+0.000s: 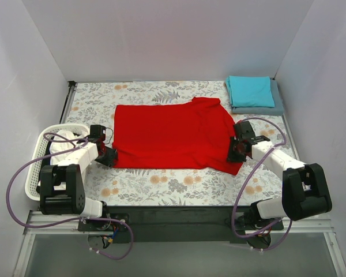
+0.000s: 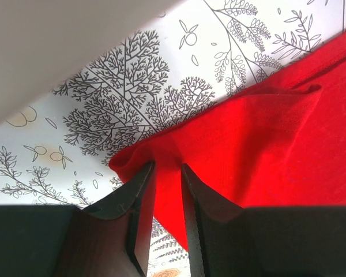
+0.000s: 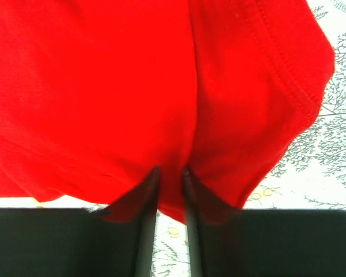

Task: Fold and stack the t-shirts
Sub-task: Fold the tshirt

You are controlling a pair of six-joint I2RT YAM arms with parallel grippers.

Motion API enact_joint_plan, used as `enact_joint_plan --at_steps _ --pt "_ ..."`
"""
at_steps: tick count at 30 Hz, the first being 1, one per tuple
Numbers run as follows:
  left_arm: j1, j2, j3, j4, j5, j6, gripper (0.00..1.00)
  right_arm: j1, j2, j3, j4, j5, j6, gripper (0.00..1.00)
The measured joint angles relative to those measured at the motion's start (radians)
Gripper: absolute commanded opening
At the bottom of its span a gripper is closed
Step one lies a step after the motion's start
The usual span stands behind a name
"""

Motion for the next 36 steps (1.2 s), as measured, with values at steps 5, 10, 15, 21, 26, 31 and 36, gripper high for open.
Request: enact_joint_plan --at_steps 5,10,15,21,26,31,36 --pt "0.000 0.004 0.002 -0.007 -0.003 -0.001 0.14 -0.032 -0.002 0.003 -0.004 -0.010 -0.010 0.13" --pt "0.000 0.008 0.002 -0.015 -0.007 -0.003 0.06 -0.064 0.000 0.066 -0.021 0.006 -0.039 0.10" --pt "0.000 0.008 0.003 -0.022 -0.010 -0.004 0.04 -0.086 0.033 0.156 -0.022 0.009 -0.070 0.20" --pt "0.000 0.008 0.003 -0.023 -0.011 -0.004 0.03 -0.092 0.043 0.137 -0.018 -0.013 -0.088 0.48" --pt "0.000 0.008 0.003 -0.023 -0.011 -0.004 0.03 -0.092 -0.012 0.027 -0.019 -0.058 -0.085 0.51" --pt "0.000 0.008 0.003 -0.023 -0.011 -0.004 0.03 -0.092 -0.029 -0.026 -0.017 -0.096 -0.078 0.47" --pt "0.000 0.008 0.003 -0.023 -0.011 -0.003 0.02 -0.092 -0.029 -0.030 -0.001 -0.128 -0.067 0.15"
